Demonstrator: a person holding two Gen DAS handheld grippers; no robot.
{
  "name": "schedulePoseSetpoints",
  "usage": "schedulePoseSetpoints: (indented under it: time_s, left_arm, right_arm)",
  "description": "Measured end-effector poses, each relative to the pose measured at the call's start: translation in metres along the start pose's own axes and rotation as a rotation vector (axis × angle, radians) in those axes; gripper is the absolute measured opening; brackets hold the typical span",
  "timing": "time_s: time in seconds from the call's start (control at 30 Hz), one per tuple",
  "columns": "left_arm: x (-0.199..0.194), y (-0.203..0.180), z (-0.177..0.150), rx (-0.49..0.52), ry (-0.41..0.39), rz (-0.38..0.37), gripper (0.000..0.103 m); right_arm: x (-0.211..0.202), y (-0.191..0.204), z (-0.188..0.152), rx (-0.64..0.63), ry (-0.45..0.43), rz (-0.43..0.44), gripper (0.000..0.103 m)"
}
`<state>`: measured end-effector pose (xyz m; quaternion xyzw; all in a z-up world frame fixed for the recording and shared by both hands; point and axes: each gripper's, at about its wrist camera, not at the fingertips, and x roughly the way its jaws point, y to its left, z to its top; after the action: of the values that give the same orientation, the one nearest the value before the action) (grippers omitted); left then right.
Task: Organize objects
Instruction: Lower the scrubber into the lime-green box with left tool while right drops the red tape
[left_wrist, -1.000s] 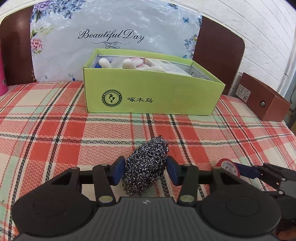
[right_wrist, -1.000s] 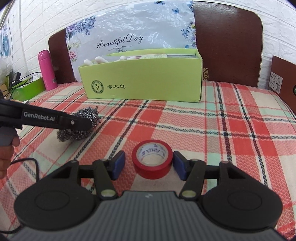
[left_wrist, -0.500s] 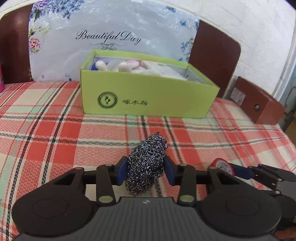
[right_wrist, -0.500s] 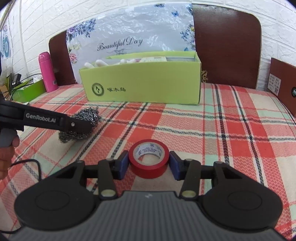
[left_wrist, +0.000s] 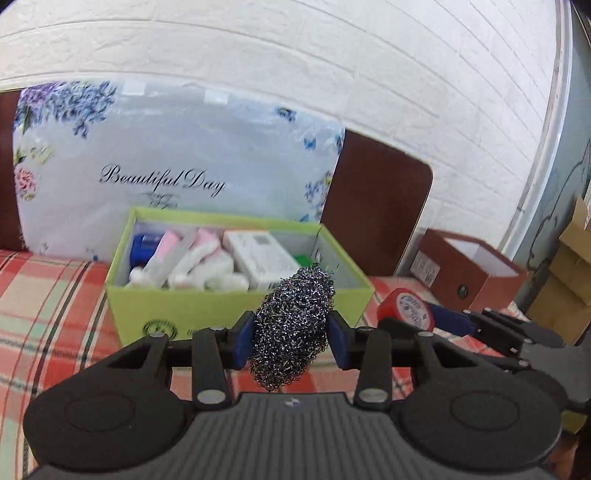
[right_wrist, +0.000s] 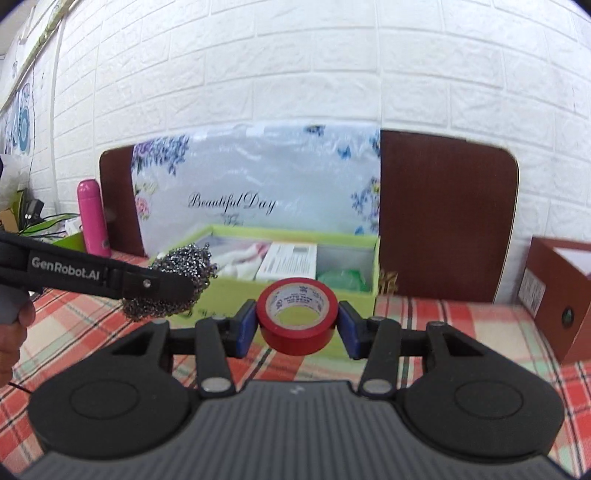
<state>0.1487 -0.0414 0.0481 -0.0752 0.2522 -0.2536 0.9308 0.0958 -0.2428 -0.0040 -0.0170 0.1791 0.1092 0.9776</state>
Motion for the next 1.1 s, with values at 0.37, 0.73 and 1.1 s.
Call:
schedulePoseSetpoints:
  time_s: [0.37, 0.73, 1.1]
  left_arm:
    - [0.066, -0.009, 0.065, -0.095, -0.034, -0.082, 0.044]
    - [0.132, 0.002, 0.076, -0.099, -0.008, -0.072, 0.086]
    - [0.063, 0.019, 0.026, -0.072, -0.101, 0.098, 0.087]
  right_arm:
    - [0.063, -0.024, 0.032, -0.037, -0.026, -0.061, 0.046]
    - [0.135, -0.038, 0.036, -0.085, -0.004, -0.082, 0.069]
    - [0.085, -0.025, -0.005, -0.021, -0.034, -0.119, 0.103]
